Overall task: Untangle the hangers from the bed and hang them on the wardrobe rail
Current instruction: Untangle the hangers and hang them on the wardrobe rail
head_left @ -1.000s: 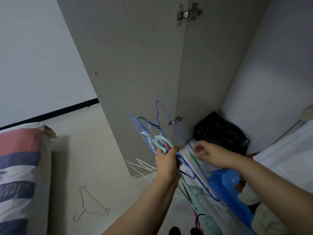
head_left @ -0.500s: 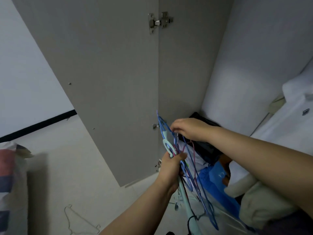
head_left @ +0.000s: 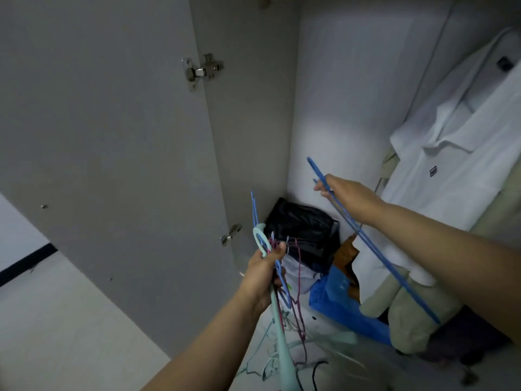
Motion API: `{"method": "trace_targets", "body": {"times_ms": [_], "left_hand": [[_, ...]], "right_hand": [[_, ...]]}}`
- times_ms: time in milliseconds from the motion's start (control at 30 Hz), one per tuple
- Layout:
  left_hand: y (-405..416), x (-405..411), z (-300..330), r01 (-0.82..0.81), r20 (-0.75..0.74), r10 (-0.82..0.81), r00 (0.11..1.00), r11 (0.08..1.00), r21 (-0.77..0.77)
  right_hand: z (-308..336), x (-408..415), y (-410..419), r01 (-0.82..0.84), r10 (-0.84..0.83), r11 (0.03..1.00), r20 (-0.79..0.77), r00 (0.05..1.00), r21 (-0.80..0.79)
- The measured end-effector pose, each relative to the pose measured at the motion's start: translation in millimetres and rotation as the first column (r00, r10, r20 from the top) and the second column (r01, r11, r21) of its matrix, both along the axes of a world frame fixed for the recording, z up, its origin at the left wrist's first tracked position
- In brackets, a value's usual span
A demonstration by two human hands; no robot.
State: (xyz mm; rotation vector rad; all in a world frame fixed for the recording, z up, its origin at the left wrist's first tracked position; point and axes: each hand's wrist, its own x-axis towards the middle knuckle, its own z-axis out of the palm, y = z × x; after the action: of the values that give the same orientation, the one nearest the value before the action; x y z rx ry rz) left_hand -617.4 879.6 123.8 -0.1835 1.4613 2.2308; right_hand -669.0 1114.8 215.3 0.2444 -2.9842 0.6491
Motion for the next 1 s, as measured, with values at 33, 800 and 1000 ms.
{"method": "trace_targets", "body": {"times_ms": [33,800,1000], "left_hand": [[-4,-7,-1,0.020,-0.003,-0.020,1.000,1.000,-0.009],[-69,-155,61,0.256,0.057,-0.251,0.966,0.957,-0.134],[-55,-165,75,0.292,-0.006,-0.294,0.956,0.952,-0.093]], "right_hand": [[5,0,6,0.016,-0.014,0.999,-0.059,0.998,0.047],[82,-14,29,0.372,-0.137,0.721,0.406,0.903,-0.584],[99,-28,44,0.308,-0.094,0.762,0.373,0.923,-0.570]]}}
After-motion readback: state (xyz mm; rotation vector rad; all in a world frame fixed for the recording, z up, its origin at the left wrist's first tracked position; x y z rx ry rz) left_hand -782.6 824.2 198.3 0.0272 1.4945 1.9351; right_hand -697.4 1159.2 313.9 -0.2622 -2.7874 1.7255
